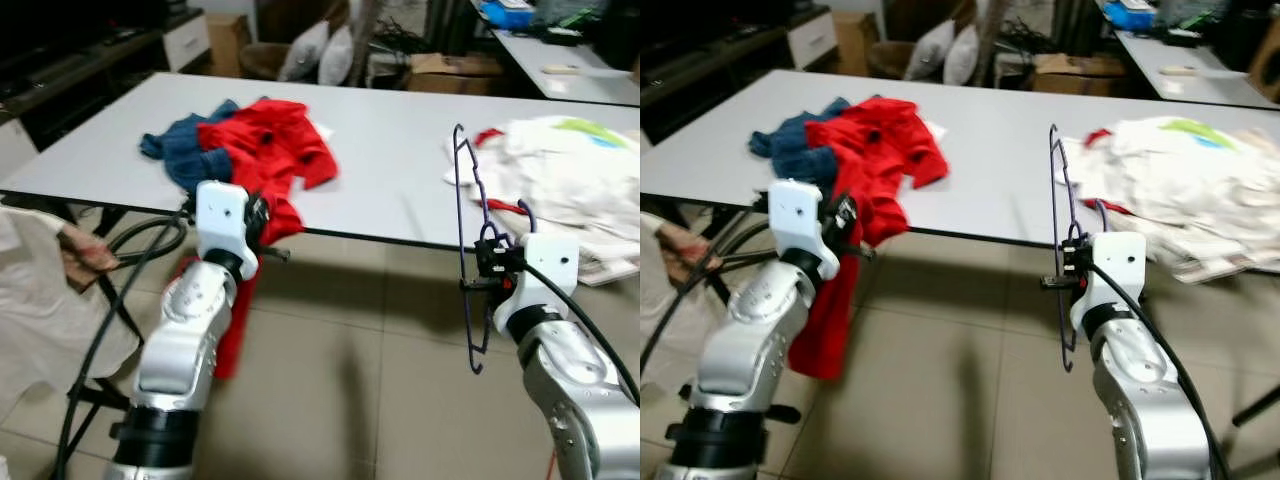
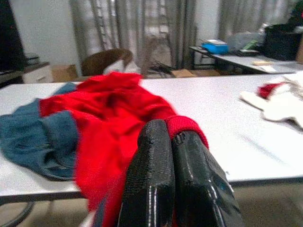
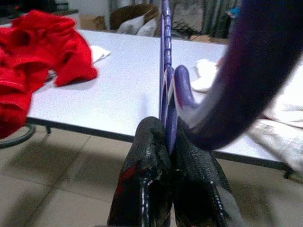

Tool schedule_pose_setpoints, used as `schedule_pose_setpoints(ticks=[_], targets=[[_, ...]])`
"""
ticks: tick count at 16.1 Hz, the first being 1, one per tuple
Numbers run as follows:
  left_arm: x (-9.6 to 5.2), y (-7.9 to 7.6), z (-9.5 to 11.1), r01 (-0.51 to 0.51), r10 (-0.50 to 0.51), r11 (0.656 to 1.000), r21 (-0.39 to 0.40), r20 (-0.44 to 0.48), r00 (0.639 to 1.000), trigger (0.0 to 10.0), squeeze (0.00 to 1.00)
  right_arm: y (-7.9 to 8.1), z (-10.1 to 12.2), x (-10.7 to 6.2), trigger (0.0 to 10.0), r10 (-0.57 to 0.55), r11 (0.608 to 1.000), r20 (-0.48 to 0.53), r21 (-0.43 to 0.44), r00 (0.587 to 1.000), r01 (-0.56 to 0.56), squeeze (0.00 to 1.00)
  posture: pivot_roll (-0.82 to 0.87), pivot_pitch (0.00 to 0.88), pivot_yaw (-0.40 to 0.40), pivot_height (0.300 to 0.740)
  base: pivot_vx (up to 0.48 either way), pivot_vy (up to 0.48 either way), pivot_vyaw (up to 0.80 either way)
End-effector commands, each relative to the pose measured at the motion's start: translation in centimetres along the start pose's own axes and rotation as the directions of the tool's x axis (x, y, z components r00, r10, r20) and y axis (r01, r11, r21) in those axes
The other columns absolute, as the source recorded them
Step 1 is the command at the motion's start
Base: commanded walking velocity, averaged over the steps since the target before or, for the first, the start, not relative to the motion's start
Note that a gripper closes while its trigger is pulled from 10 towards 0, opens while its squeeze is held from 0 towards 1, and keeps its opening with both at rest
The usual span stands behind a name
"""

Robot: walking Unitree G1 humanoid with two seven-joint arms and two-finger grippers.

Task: Hang hanger

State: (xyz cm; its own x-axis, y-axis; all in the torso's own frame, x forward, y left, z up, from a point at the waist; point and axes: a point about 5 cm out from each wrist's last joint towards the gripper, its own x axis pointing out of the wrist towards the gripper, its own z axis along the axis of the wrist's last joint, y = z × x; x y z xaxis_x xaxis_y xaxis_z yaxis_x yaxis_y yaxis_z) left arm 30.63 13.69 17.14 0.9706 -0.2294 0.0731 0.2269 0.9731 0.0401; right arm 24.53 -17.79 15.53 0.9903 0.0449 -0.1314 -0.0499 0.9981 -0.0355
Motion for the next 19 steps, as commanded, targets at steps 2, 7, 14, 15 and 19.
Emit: schedule_pose_setpoints(ticks=[2,7,14,15,19], targets=[[0.8,-0.6,1.0,0.031,-0.031,1.000,-0.003,0.041,0.999,10.0,0.00,-0.1,0.5,0.1,10.0,-0.001,1.000,0.020,0.002,1.000,0.001,0.00,0.02,0.000,-0.002,0.740,0.426,0.000,0.00],[1.4,-0.8,1.5,0.046,-0.045,0.999,-0.010,0.056,0.997,10.0,0.00,0.0,0.6,0.0,10.0,-0.005,1.000,0.033,-0.002,0.999,0.005,0.00,0.02,0.000,0.009,0.740,0.417,0.000,-0.16],[1.5,-1.0,1.4,0.048,-0.047,0.999,-0.017,0.054,0.997,10.0,0.00,0.1,0.5,-0.1,10.0,-0.002,1.000,0.030,0.002,1.000,0.002,0.00,0.02,0.000,0.007,0.740,0.402,0.000,0.00],[1.5,-1.0,1.3,0.049,-0.048,0.999,-0.020,0.053,0.997,10.0,0.00,0.1,0.5,-0.1,10.0,-0.002,1.000,0.029,0.003,1.000,0.002,0.00,0.01,0.000,0.007,0.740,0.386,0.000,0.00],[2.2,-1.7,1.5,0.084,-0.082,0.996,-0.035,0.058,0.995,10.0,0.00,0.1,0.3,-0.2,10.0,-0.017,1.000,0.026,0.005,1.000,0.017,0.00,0.01,0.000,0.018,0.740,0.377,0.000,0.00]])
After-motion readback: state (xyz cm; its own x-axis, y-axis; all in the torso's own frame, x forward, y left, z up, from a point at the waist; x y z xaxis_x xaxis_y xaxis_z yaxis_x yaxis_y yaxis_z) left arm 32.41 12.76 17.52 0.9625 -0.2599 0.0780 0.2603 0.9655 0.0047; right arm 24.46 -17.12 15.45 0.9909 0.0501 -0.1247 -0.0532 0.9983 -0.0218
